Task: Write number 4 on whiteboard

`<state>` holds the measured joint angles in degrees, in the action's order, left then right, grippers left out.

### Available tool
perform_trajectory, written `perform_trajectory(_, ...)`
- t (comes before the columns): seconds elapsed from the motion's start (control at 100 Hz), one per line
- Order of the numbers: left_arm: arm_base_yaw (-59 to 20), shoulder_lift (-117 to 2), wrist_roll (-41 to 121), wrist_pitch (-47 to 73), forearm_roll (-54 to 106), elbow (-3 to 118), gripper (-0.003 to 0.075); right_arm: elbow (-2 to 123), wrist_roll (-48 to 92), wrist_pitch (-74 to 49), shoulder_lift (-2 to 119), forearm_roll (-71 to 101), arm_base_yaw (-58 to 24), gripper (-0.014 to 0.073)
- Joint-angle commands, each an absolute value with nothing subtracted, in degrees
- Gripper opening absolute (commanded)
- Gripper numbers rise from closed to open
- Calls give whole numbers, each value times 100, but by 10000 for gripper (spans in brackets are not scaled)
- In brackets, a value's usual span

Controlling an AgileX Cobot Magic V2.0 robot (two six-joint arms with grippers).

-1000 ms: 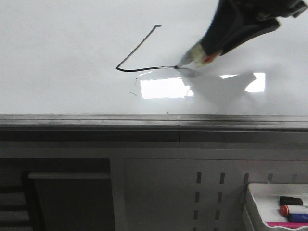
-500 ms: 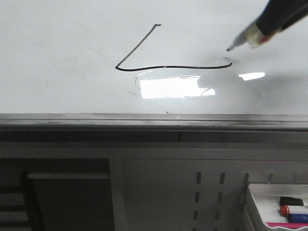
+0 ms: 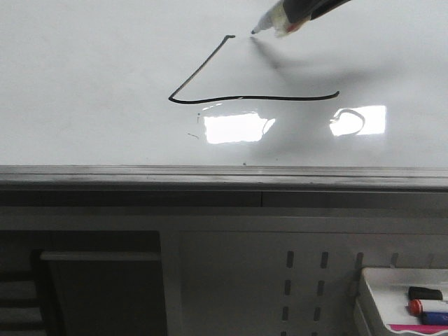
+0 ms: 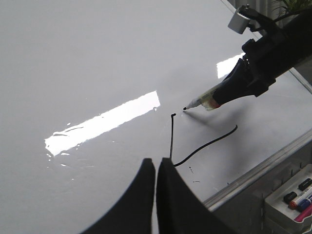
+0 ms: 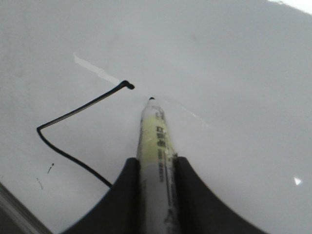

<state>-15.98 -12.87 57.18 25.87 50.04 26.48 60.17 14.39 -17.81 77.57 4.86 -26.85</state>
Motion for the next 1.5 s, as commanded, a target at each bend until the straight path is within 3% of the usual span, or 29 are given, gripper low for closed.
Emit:
perform_trajectory(0.0,-1586,-1351,5664,2271,5194,2791,-20,6222,1434,-1253,7730,473,-2596,-43)
perform_trajectory(0.19,-1586,-1351,5664,2271,5194,2791,-20,6222,1434,-1693,7968,473,-2532,-43)
perform_trajectory(0.46,-1586,-1351,5664,2271,5194,2791,-20,6064,1401,-3273,7979,695,-2936,-43)
perform_trajectory(0.63,-1586,-1351,5664,2271,5194,2791,-20,5689,1175,-3225,7979,724,-3444,-43)
perform_trajectory(0.88,-1586,-1351,5664,2282,5205,2791,-17,5990,1163,-3202,7582,724,-3559,-43)
perform_trajectory(0.95,-1586,-1372,5664,2348,5205,2791,34,6136,1187,-3175,7208,699,-3661,-43)
perform_trajectory(1.1,-1586,-1889,5664,2990,5219,2881,344,6212,1850,-3174,6513,695,-4044,-43)
perform_trajectory(1.15,-1628,-2214,5664,3219,5231,2959,410,6212,2204,-3388,6398,685,-4199,-43)
perform_trajectory(1.27,-1913,-2948,5883,3709,5485,3189,395,6068,3026,-3749,6370,685,-4505,-43)
perform_trajectory(1.49,-2665,-4424,6881,4668,5424,3908,367,5149,3506,-2946,6370,685,-5137,-43)
